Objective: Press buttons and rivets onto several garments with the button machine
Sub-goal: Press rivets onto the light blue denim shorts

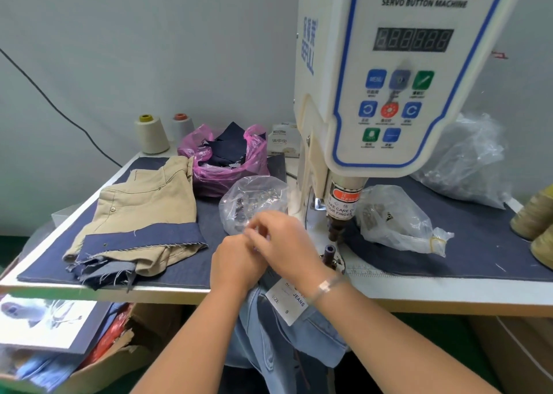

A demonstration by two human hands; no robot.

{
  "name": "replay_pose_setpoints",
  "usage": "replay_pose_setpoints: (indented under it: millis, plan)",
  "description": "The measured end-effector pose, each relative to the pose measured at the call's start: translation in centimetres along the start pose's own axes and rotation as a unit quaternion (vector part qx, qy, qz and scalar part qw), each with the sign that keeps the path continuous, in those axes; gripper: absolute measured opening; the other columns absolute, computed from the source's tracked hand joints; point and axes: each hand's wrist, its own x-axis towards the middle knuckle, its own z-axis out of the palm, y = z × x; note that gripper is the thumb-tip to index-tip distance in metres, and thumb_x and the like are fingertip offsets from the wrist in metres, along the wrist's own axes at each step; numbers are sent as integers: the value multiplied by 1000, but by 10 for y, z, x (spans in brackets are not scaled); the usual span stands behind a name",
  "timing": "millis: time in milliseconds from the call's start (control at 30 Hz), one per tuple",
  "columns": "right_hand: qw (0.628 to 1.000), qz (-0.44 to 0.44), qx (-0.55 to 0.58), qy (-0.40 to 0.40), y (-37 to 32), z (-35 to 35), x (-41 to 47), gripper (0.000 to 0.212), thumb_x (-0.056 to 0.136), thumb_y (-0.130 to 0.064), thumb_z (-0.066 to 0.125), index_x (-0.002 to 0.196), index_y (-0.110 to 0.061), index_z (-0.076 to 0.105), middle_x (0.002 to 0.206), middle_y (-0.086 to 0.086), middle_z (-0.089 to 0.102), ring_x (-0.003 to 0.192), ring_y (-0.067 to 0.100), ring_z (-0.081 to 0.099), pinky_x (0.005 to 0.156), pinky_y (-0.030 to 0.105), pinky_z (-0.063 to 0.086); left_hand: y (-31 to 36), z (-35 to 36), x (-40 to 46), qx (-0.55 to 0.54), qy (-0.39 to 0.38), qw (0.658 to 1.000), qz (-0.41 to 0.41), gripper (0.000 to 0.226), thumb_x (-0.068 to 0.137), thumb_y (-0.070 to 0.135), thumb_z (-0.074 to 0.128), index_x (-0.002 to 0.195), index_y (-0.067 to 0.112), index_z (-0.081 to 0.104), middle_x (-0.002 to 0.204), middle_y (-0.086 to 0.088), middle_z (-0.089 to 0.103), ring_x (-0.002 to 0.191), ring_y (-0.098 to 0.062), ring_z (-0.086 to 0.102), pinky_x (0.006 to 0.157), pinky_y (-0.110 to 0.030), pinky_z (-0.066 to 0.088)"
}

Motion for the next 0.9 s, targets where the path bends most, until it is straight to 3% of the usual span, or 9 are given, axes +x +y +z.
replay_pose_setpoints:
  millis: [133,267,333,433,633,800,900]
  plan:
    - [995,48,89,13,11,-50,-70,9,80,-18,71,73,-23,68,67,-8,59,61,4,52,59,9,37,1,2,0,-34,-13,999,-15,20,79,35,56,71,18,61,63,2,58,66,-24,54,58,-33,43]
    - [993,86,56,51,43,-88,-83,8,79,-12,74,77,-19,71,66,-13,63,67,-1,58,62,6,40,-1,4,0,-45,-11,999,-24,19,79,32,56,69,17,62,62,2,57,65,-25,54,55,-30,37]
    - [995,79,22,53,54,-96,-76,2,80,-10,73,82,-11,73,72,-10,66,69,1,58,63,7,40,0,4,0,-44,-10,999,-21,24,77,36,51,68,15,60,62,1,57,64,-25,53,53,-30,35]
    - [998,48,-31,15,62,-97,-64,6,84,-16,70,87,-12,73,79,-2,69,67,3,56,65,13,42,-1,3,1,-37,-8,999,-20,20,80,30,55,68,15,60,64,-1,59,66,-27,54,55,-32,37]
    - [996,-4,-77,-35,66,-95,-56,13,87,-19,68,91,-7,71,67,-24,45,68,-11,52,62,4,36,0,3,2,-36,-8,999,-21,24,77,35,52,66,15,57,63,-2,58,66,-28,54,55,-34,41]
    - [996,-23,-78,-33,65,-96,-56,12,85,-15,70,89,-4,71,66,-24,42,72,-11,54,63,3,37,-1,3,1,-43,-2,999,-16,33,68,41,40,66,13,57,62,-2,57,65,-28,54,57,-36,44]
    - [997,-15,-78,-25,64,-95,-56,13,84,-17,71,88,-4,72,67,-22,44,63,-5,53,60,5,37,-2,3,1,-40,-3,999,-15,33,68,42,40,67,14,59,62,-1,58,65,-27,54,58,-36,45]
